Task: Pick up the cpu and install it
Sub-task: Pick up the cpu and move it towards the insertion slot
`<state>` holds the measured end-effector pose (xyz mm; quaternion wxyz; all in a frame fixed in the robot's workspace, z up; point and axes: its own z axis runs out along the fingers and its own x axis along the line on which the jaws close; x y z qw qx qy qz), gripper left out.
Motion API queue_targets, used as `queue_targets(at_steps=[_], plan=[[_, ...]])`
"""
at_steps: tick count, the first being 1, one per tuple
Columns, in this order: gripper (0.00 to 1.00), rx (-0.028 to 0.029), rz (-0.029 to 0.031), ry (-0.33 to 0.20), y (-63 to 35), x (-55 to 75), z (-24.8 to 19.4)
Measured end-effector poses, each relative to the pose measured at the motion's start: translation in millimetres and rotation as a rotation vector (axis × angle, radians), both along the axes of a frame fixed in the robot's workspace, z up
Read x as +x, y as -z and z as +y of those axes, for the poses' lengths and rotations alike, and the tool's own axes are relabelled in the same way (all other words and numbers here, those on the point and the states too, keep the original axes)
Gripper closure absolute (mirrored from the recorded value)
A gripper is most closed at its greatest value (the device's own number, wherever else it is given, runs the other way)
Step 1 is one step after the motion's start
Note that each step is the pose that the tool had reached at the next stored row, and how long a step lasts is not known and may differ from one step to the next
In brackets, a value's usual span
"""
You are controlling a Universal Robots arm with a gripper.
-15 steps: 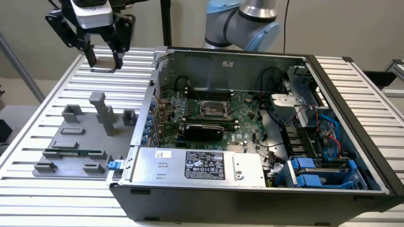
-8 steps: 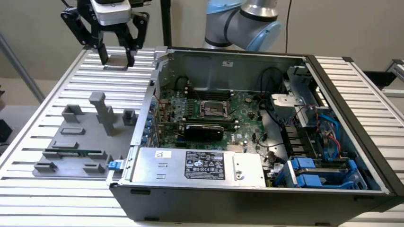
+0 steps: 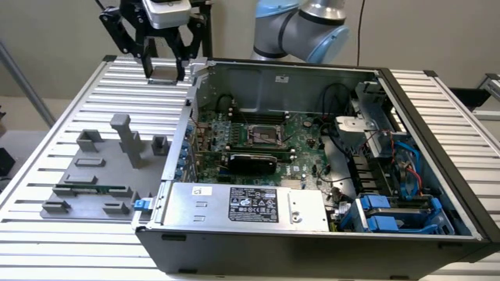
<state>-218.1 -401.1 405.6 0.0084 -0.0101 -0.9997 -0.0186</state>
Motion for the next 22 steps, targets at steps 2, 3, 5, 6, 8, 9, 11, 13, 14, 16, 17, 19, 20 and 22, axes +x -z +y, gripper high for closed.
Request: queue_targets(at_steps=[2,3,5,6,8,9,11,13,14,16,17,19,20,22], plan=[[0.45,0.0001,0.0001,0.0,-0.1,7.8,1.2],[0.45,0.0003,0.0,0.0,-0.1,12.1,1.8],[0.45,0.0006,0.0,0.0,-0.2,20.1,3.0],[0.45,0.0008,0.0,0.0,-0.2,24.2,3.6],[0.45,0.0011,0.0,0.0,-0.2,32.7,4.7],[0.45,0.0013,0.0,0.0,-0.2,37.4,5.3],[0.45,0.002,0.0001,0.0,-0.2,46.3,6.4],[0.45,0.0027,0.0,0.0,-0.2,55.3,7.5],[0.45,0.003,0.0001,0.0,-0.2,60.0,8.1],[0.45,0.0039,0.0001,0.0,-0.2,68.8,9.1],[0.45,0.0045,0.0001,0.0,-0.2,73.7,9.8],[0.45,0.0053,0.0002,0.0,-0.2,82.5,10.9],[0.45,0.0058,0.0003,0.0,-0.2,87.1,11.5],[0.45,0.0068,0.0006,0.0,-0.1,96.3,12.8]])
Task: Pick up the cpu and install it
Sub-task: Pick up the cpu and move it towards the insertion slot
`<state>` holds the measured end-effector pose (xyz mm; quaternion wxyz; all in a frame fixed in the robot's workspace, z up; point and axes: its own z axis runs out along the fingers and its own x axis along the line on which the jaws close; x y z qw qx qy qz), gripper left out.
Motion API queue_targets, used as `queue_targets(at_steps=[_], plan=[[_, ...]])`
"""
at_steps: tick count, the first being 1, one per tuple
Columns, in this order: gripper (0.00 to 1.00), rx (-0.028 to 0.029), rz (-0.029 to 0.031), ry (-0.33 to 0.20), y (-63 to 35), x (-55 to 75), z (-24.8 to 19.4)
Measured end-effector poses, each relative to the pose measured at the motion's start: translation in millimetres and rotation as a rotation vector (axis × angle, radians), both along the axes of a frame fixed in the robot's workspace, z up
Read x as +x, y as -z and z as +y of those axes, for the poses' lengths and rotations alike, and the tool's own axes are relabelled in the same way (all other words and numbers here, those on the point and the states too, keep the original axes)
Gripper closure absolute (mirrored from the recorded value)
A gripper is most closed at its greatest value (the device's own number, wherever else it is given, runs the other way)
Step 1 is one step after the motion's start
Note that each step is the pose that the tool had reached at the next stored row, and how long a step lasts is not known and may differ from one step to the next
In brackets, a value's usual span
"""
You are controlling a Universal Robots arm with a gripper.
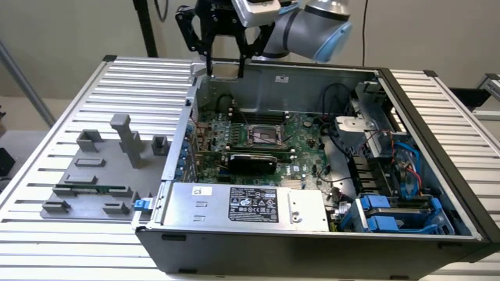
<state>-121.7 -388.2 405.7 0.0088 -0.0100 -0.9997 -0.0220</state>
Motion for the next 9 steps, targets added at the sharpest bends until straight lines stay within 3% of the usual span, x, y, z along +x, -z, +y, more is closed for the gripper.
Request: queue_targets(at_steps=[9], plan=[[0.45,0.0042,0.0006,0.0,6.9,41.0,8.6]])
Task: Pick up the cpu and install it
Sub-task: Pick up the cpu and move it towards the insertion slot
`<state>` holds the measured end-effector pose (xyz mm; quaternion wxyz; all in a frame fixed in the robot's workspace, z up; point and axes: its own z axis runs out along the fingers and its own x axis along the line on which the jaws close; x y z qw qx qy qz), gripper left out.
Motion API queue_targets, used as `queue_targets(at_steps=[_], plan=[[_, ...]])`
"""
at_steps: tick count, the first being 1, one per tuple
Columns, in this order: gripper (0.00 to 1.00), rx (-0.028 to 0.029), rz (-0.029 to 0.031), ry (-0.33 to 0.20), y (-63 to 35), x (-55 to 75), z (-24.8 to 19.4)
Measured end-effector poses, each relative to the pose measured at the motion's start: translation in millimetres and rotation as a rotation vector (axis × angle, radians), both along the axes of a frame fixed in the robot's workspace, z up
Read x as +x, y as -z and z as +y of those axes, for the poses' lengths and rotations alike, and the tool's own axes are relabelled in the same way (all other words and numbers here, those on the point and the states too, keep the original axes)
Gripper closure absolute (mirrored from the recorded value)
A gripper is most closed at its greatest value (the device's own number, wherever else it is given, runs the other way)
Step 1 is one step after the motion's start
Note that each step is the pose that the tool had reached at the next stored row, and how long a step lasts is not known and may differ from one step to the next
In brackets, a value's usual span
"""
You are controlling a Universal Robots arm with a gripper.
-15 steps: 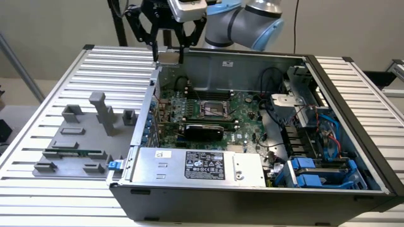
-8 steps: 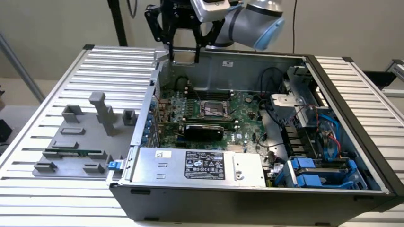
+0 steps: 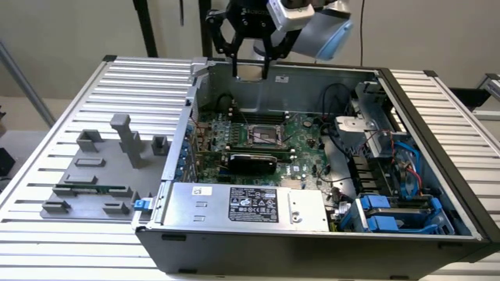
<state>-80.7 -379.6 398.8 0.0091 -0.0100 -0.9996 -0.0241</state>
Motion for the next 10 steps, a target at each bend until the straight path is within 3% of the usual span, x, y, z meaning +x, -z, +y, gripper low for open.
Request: queue_targets(at_steps=[5,10], plan=[[0.45,0.0003,0.0,0.0,7.6,21.6,8.0],[0.45,0.0003,0.0,0.0,16.7,33.6,19.6]])
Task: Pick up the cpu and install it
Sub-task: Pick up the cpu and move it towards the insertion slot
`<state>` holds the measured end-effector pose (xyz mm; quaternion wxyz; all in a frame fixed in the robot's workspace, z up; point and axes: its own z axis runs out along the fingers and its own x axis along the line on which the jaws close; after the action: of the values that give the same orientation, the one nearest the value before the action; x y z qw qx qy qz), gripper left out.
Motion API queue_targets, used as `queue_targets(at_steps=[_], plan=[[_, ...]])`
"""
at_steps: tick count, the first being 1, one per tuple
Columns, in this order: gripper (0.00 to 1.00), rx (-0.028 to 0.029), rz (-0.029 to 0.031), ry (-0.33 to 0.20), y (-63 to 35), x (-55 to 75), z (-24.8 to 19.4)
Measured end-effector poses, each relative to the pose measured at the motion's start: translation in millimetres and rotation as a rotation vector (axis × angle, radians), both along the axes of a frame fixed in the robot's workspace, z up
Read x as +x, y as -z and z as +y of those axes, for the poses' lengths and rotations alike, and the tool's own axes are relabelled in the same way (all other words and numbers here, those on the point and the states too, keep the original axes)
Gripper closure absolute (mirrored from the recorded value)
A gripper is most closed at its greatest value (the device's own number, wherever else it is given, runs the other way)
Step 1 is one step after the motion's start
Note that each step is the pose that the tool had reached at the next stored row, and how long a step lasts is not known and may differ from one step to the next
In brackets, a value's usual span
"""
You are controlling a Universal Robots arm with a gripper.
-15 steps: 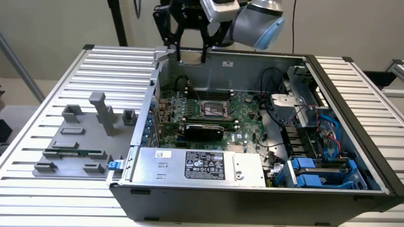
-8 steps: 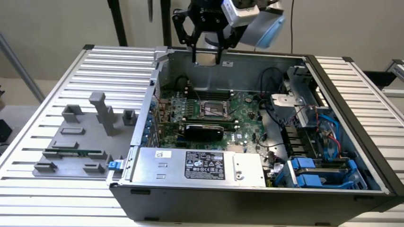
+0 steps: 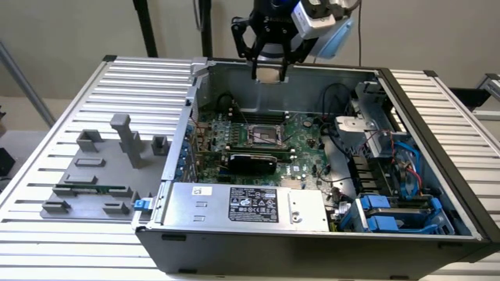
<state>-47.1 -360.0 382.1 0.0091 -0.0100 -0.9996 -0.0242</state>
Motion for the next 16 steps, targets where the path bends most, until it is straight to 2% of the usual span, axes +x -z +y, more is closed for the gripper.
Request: queue_targets(at_steps=[11,16], plan=[[0.45,0.0,0.0,-0.002,20.0,9.8,27.4],[0.45,0.0,0.0001,-0.002,29.1,18.6,37.7]])
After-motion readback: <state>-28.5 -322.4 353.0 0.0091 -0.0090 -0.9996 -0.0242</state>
